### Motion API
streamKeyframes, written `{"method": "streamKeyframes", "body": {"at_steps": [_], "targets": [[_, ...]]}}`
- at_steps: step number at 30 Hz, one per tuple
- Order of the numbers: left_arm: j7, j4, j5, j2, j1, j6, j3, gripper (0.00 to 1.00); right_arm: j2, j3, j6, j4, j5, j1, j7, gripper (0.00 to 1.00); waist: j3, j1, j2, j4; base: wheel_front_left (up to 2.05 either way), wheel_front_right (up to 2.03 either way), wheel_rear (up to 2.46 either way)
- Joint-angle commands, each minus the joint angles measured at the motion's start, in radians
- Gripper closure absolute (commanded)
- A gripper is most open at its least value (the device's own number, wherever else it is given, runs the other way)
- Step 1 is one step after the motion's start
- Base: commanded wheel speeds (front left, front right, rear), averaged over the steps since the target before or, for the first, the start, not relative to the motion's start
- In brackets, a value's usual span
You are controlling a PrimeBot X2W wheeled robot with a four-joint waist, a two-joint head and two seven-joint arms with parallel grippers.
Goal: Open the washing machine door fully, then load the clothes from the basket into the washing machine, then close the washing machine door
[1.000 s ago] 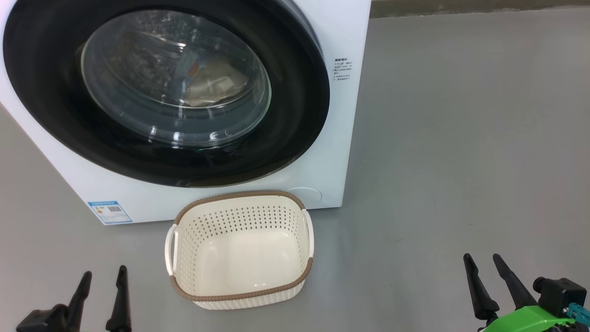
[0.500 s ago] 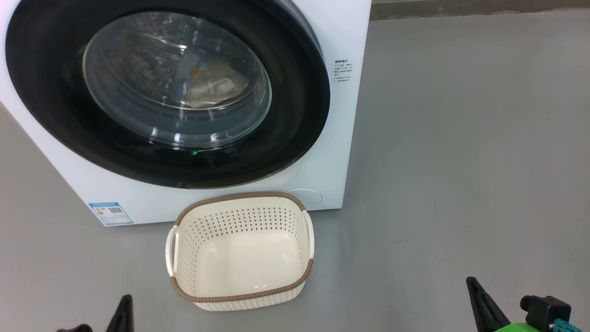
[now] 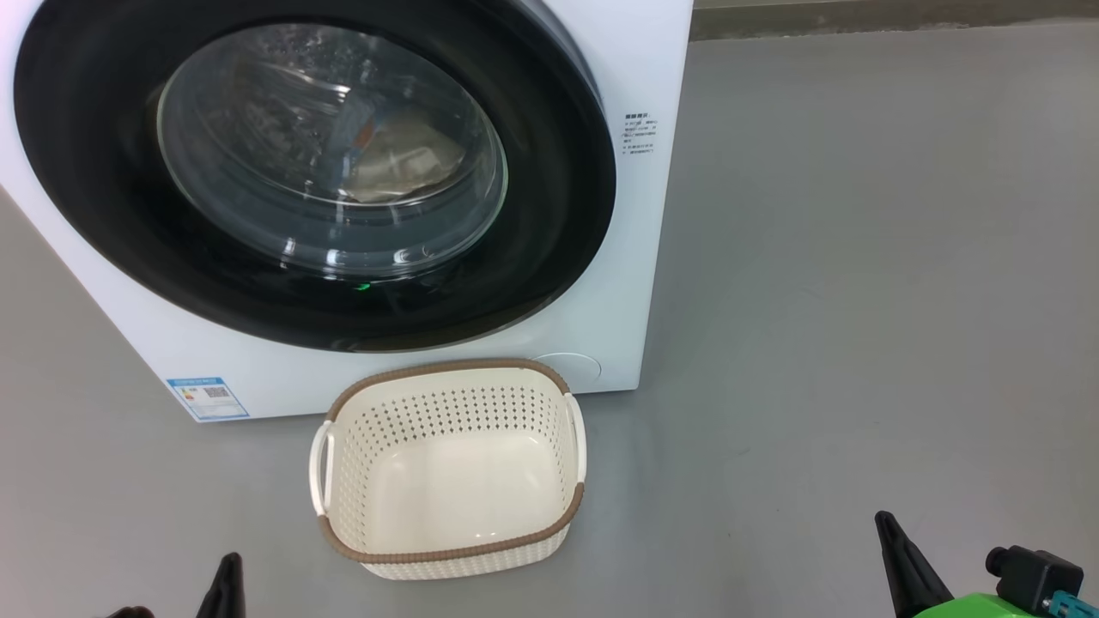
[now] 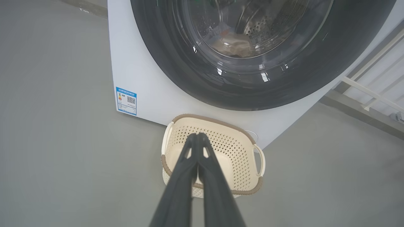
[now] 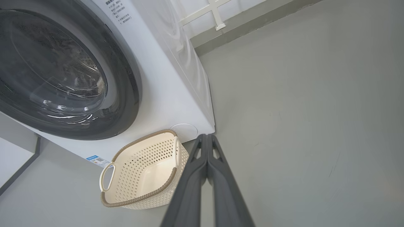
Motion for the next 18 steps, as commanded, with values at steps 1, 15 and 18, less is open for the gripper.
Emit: {"method": "streamKeyframes", "body": {"at_steps": [1, 15, 18], "targets": [[0.003, -0.028, -0.026, 0.014, -0.035, 0.000, 0.017, 1.00, -0.005, -0.007, 0.000, -0.029, 0.029, -0.025, 0.005, 1.00, 0.000, -0.0001, 0.0000, 0.000, 0.00, 0.00, 0.00], [0.044, -0.037, -0.161, 0.004, -0.049, -0.001, 0.033, 1.00, 0.008, -0.023, 0.000, -0.049, 0.159, -0.034, 0.046, 1.00, -0.003, -0.0002, 0.0000, 0.002, 0.00, 0.00, 0.00], [0.053, -0.038, -0.190, 0.002, -0.052, -0.001, 0.037, 1.00, 0.011, -0.026, 0.000, -0.053, 0.187, -0.036, 0.055, 1.00, -0.004, -0.0002, 0.0000, 0.002, 0.00, 0.00, 0.00]]}}
